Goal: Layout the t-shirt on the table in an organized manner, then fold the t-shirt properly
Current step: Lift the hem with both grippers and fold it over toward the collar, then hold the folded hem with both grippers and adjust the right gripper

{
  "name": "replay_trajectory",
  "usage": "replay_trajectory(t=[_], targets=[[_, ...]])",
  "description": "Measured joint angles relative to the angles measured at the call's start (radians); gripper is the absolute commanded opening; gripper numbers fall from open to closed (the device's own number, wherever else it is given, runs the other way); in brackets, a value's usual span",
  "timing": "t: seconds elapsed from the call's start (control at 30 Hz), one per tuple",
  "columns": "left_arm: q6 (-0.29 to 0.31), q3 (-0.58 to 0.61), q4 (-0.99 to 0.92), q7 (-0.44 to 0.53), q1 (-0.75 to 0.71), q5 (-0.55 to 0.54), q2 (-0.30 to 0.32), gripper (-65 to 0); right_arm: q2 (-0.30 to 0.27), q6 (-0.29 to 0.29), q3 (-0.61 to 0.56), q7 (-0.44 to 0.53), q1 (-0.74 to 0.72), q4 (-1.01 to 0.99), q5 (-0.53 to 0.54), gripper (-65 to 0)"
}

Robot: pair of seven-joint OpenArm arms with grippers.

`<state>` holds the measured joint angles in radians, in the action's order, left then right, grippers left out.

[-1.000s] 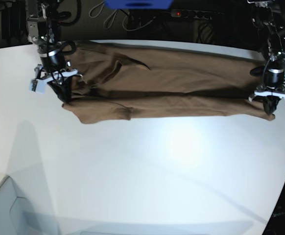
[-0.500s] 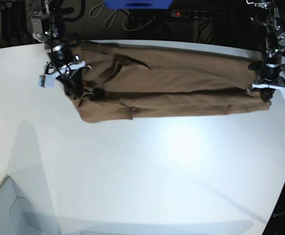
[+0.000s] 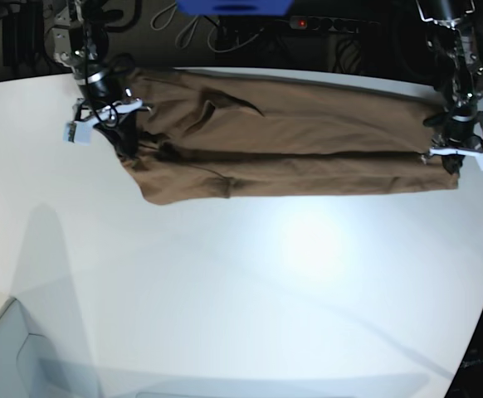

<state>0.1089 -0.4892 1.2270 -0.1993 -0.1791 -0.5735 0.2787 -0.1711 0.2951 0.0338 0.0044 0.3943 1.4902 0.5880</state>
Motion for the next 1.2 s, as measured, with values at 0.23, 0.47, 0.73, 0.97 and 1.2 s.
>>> replay_trajectory(t=[0.23, 0.47, 0.73, 0.97, 1.2], targets=[[0.000, 0.005, -0.008, -0.007, 0.005, 0.000, 0.020, -64.5, -0.011, -0.002, 0.001, -0.004, 0.002, 0.000, 0.000, -62.6], [0.000, 0.006, -0.008, -0.007, 0.005, 0.000, 0.020, -64.4, -0.011, -0.003, 0.003, -0.003, 0.040, 0.003, 0.000, -40.3], [0.000, 0.006, -0.008, -0.007, 0.005, 0.000, 0.015, -64.4, 0.024, -0.004, 0.105, 0.091, 0.153, 0.138, 0.003, -35.5], [0.000, 0.007, -0.008, -0.005, 0.005, 0.000, 0.016, -62.0, 0.014, 0.006, 0.095, -0.214, -0.021, 0.169, -0.004, -32.2], [0.000, 0.006, -0.008, -0.005, 0.008, 0.000, 0.015, -41.6, 0.008, 0.005, 0.098, -0.457, -0.264, 0.103, -0.004, -31.4]])
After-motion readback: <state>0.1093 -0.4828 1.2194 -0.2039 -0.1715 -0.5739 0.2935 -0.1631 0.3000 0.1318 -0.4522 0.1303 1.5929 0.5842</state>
